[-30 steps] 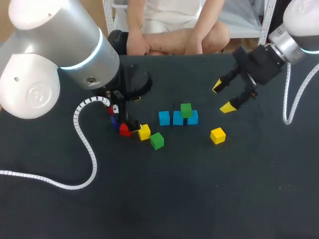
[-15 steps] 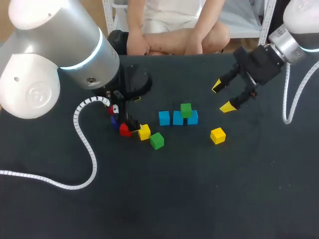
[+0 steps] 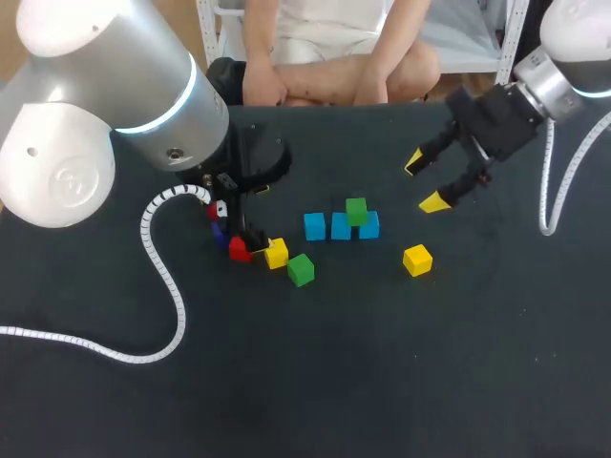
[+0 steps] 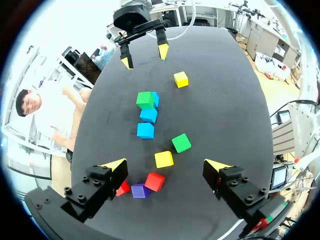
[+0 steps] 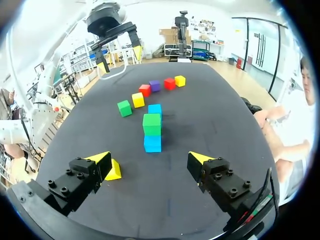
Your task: Place the blue cubes, place green cubes on the blue cubes, place the yellow cubes on the green cubes, then place the red cubes on the yellow cubes, and place purple cube on the red cubes.
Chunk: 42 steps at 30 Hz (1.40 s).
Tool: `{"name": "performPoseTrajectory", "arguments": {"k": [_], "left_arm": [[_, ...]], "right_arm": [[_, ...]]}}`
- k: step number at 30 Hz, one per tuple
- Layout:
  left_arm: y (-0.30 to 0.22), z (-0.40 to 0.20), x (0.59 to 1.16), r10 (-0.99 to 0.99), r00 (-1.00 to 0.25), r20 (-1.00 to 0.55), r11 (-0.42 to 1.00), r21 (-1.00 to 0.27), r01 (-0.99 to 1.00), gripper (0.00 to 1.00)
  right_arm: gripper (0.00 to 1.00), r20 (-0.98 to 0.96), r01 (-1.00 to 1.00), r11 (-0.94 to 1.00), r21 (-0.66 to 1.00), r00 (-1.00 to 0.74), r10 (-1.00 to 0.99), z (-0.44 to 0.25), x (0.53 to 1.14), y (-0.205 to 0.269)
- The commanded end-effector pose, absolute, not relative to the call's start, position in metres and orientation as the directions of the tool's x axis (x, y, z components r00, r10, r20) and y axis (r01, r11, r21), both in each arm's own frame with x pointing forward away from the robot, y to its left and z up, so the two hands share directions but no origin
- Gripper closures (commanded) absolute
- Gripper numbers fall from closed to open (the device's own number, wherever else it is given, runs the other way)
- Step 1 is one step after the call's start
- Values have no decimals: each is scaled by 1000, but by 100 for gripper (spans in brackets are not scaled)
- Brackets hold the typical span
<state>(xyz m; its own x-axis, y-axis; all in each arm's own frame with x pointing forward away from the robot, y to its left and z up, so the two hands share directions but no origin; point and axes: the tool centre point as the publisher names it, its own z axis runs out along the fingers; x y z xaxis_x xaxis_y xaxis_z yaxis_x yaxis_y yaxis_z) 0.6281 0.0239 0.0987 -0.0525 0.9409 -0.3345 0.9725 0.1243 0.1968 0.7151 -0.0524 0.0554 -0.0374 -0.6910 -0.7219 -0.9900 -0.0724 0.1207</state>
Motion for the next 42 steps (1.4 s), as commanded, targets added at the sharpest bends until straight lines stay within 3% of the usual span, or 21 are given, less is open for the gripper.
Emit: {"name": "performPoseTrajectory", "arguments": {"k": [1,33,42], "left_arm": [[23,99,630,942,-52,-332,122,194,973,0],[23,99,630,942,-52,-332,122,194,973,0],[-3,103,620,974,67,-216,-23,198,980,0]], "right_arm": [[0,-722,-991,-67,114,-37,-691,55,715,-53],[0,-707,-992,-63,110,-34,-706,55,715,-52],[0,-707,-992,-63,110,-34,-706,55,715,-52]]}}
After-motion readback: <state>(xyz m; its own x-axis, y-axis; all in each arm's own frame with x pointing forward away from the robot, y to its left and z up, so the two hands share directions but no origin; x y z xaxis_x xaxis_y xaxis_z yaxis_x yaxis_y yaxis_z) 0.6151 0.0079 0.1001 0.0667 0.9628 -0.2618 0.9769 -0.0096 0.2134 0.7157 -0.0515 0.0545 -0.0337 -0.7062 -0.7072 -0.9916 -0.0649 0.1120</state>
